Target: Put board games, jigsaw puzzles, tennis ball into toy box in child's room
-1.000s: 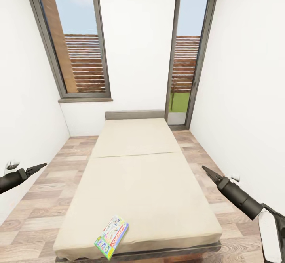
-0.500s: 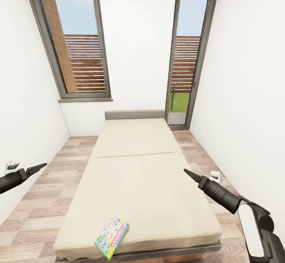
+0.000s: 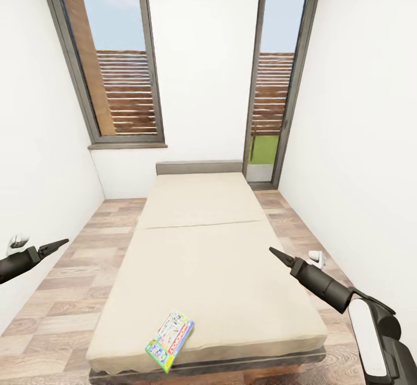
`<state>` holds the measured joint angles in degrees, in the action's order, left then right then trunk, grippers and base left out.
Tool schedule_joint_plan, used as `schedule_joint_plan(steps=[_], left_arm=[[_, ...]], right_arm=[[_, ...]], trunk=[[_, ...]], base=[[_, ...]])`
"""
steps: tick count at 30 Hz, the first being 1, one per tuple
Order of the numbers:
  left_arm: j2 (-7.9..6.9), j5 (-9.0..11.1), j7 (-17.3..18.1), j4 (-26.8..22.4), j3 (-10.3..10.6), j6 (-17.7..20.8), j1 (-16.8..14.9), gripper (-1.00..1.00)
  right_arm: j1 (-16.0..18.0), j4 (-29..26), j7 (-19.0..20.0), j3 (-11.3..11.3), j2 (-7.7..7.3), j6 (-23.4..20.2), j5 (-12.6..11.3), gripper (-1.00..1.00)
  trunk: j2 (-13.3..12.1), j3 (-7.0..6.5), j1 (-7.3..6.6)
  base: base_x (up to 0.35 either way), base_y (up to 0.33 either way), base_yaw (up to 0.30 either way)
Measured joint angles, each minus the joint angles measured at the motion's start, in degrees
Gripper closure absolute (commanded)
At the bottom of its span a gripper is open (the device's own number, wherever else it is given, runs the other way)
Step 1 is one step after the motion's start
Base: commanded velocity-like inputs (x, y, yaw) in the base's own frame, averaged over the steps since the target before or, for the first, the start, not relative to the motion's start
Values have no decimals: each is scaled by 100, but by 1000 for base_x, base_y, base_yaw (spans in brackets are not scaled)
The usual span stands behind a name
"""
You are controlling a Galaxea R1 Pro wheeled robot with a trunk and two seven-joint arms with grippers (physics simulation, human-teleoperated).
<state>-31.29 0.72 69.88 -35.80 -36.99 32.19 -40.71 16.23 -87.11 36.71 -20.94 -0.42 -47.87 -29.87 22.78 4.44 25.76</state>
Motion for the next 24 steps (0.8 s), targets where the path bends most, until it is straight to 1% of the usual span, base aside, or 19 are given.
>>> schedule_joint_plan(steps=[4, 11, 24], left_arm=[[11, 0, -1, 1, 0, -2, 1, -100], [17, 0, 0, 2, 0, 0, -1, -100], [18, 0, 0, 0, 0, 0, -1, -100]], right_arm=[[3, -25, 7, -13, -2, 3, -24, -100], [1, -33, -10, -16, -3, 1, -38, -100], [3, -32, -22, 16, 4, 1, -22, -100]], trunk=[[1, 0, -1], [0, 0, -1], [0, 0, 0]], base=[[-85, 100, 0], [-35, 27, 0], [-212, 183, 0]])
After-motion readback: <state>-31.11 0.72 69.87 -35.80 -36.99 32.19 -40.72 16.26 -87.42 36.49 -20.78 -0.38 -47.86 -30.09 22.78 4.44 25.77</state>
